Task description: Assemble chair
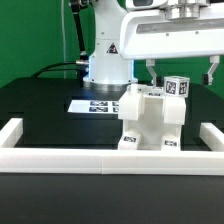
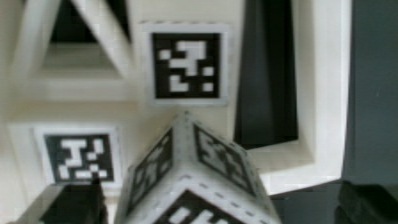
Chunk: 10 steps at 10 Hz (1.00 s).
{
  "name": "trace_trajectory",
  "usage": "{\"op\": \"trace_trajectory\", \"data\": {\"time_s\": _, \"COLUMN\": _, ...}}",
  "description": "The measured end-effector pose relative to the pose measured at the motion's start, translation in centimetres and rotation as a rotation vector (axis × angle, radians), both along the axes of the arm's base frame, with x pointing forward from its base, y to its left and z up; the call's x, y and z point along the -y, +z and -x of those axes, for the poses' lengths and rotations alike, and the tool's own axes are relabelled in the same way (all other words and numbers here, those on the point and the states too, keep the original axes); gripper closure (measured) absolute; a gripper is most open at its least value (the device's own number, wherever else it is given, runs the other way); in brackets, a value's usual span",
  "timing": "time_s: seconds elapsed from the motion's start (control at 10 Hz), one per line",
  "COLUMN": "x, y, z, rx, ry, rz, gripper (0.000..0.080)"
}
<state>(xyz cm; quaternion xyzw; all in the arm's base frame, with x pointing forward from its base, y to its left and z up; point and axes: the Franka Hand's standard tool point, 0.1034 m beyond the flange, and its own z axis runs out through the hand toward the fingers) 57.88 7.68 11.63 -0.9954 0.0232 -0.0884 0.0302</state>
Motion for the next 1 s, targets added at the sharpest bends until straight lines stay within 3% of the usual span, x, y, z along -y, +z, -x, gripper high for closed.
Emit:
{"op": "trace_trajectory", "data": {"time_s": 0.6, "x": 0.29, "y": 0.01, "z": -0.04, "rx": 0.013, "ry": 0.276, "rz": 0.063, "gripper": 0.0151}}
{"op": "trace_trajectory", "data": {"time_s": 0.8, "x": 0.31, "y": -0.01, "z": -0.04, "rx": 0.012, "ry": 0.272, "rz": 0.063, "gripper": 0.0398}}
{"op": "trace_trajectory", "data": {"time_s": 0.9, "x": 0.3, "y": -0.01, "z": -0.04, "rx": 0.012, "ry": 0.26, "rz": 0.06, "gripper": 0.0398}}
{"op": "trace_trajectory", "data": {"time_s": 1.0, "x": 0.33, "y": -0.01, "z": -0.04, "rx": 0.011, "ry": 0.244, "rz": 0.057, "gripper": 0.0512}}
